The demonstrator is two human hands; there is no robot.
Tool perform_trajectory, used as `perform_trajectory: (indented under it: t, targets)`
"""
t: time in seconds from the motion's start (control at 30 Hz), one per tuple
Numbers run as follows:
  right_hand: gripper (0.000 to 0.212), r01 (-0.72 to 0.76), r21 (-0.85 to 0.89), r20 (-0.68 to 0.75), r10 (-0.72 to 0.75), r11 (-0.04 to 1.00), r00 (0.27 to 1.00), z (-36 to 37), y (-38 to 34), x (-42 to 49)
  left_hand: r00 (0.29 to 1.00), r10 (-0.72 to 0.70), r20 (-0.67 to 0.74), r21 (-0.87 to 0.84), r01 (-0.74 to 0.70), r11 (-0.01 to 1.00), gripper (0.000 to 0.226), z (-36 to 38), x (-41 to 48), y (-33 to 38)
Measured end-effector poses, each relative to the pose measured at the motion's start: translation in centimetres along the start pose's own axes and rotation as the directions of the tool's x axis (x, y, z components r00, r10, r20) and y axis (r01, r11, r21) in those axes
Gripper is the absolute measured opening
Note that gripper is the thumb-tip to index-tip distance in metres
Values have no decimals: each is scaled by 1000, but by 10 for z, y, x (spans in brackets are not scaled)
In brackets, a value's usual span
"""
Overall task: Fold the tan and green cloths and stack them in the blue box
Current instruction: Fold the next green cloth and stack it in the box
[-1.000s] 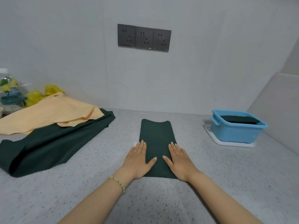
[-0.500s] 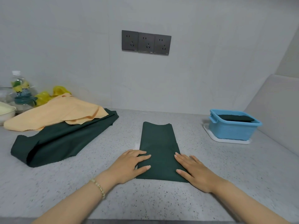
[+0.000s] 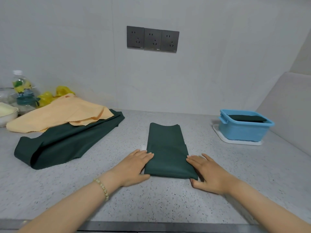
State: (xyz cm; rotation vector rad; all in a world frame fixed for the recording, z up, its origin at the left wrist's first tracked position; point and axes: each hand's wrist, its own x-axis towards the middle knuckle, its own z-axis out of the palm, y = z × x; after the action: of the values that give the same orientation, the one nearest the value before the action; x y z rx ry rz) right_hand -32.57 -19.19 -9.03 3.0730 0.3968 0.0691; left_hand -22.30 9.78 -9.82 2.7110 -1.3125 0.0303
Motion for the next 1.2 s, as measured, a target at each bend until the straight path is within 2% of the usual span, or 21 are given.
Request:
perform_trajectory:
  t: [0.1, 0.23, 0.3, 0.43, 0.53, 0.6, 0.7, 0.77, 0.87, 0.93, 0.97, 1.03, 1.07, 1.1, 1.13, 1.2]
  targets:
    - [69, 17, -22, -48, -18, 1000, 999, -1, 6, 10, 998, -1, -59, 28, 3, 1000, 64, -2, 10, -2]
    - [61, 16, 5, -97, -16, 1000, 995, -2, 10, 34, 998, 17, -54, 89, -12, 996, 73, -9, 33, -2]
    - [57, 31, 3, -102, -31, 999, 994, -4, 12, 45, 999, 45, -23, 127, -42, 991, 75, -13, 41, -3]
    - [55, 94, 19, -53, -93, 995, 994, -5, 15, 52, 991, 99, 88, 319, -122, 940, 77, -13, 48, -5]
    - [62, 83, 118, 19, -86, 990, 996, -2, 11, 42, 981, 118, 151, 334, -163, 928, 82, -12, 44, -4]
    - [67, 75, 182, 26, -81, 980, 996, -1, 5, 29, 976, 124, 180, 272, -170, 947, 93, -10, 35, -4]
    - [64, 140, 194, -9, -141, 971, 990, 2, -3, 10, 966, 162, 201, 207, -203, 957, 113, -4, 18, -1]
    - [62, 157, 216, -17, -157, 964, 988, 6, -6, 0, 962, 176, 210, 185, -216, 959, 116, 2, 7, 3]
    - [60, 142, 277, -27, -140, 950, 990, 7, -10, -6, 969, 168, 181, 107, -189, 976, 92, 3, 1, 8]
    - [57, 104, 386, -76, -81, 917, 994, 1, -9, -1, 988, 132, 82, -64, -127, 990, 67, -3, 3, 5]
    - [51, 64, 500, -89, -22, 863, 996, -3, -7, 5, 997, 72, 27, -188, -66, 980, 56, -9, 6, 3]
    - [30, -4, 726, -65, 75, 688, 995, -14, -2, 18, 997, -67, -38, -406, 45, 913, 21, -19, 15, 1]
    - [18, -22, 787, -65, 118, 616, 991, -18, 1, 27, 990, -126, -66, -459, 82, 885, 19, -22, 22, 0]
    - [10, -51, 829, -58, 176, 557, 983, -21, 4, 37, 976, -196, -91, -508, 124, 852, 37, -22, 31, -2]
    - [10, -100, 865, -22, 237, 492, 971, -21, 7, 47, 958, -275, -86, -573, 178, 800, 48, -21, 38, -2]
    - [33, -214, 879, 37, 387, 426, 921, -15, 9, 67, 911, -406, -77, -695, 243, 677, 56, -17, 50, -6]
